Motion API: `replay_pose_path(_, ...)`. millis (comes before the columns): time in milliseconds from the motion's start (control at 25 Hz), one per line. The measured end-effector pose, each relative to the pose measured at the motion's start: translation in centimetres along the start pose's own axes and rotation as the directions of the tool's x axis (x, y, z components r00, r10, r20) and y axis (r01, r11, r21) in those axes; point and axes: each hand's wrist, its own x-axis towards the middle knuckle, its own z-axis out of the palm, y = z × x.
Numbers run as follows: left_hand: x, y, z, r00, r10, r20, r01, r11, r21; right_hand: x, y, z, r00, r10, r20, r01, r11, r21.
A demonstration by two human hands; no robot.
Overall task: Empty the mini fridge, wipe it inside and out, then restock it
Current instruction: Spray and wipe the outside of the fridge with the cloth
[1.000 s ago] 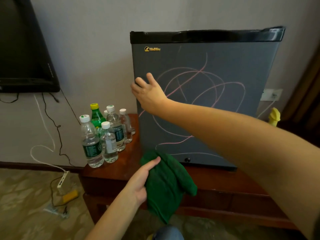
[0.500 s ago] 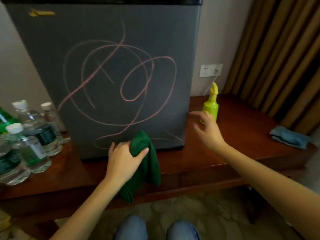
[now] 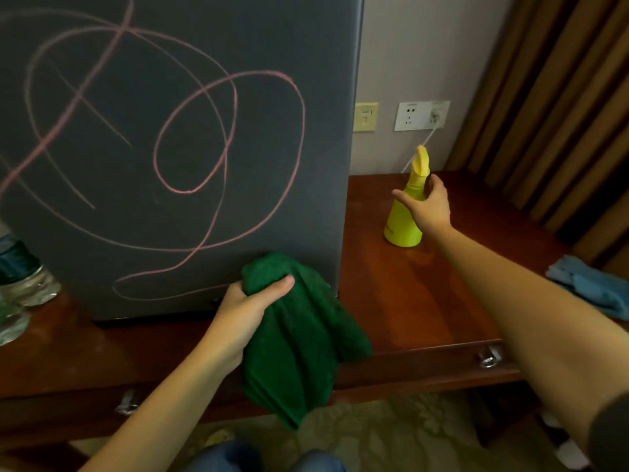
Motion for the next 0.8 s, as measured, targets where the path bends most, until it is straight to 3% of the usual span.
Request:
replay_pose_path(160, -0.1, -0.1, 0.1, 1.0, -0.01, -0.012, 0.01, 0.999, -0.037, 2.8, 0.0, 1.1, 0.996, 0.015, -0.093, -0.012, 0.999, 0.032)
replay_pose_path(360, -1.4, -0.5, -1.9, 0.998, -0.026, -0.059, 0.024, 0.999, -0.04, 1.0, -1.0, 0.3, 0.987, -0.073, -0.145, 0.096, 0.983, 0.159)
replay_pose_path(560, -5.1, -0.3, -4.4, 0.997, -0.01, -0.073, 0.004, 0.997, -0.072, -6.3, -4.7, -4.0, 0.993, 0.022, -0.114, 0.036, 0.876, 0.482)
replay_pose_path(680, -8.0, -0.2, -5.9, 0.997, 0.004, -0.074, -0.011, 0.994, -0.105, -14.0, -9.2, -7.5, 0.99, -0.134, -0.046, 0.136, 0.807, 0.575)
replay_pose_path(800, -11.6, 0.0, -7.0, 0.998, 0.005, -0.059, -0.013, 0.991, -0.135, -21.6, -13.2, -8.7, 0.928, -0.366, 0.071, 0.278, 0.807, 0.52)
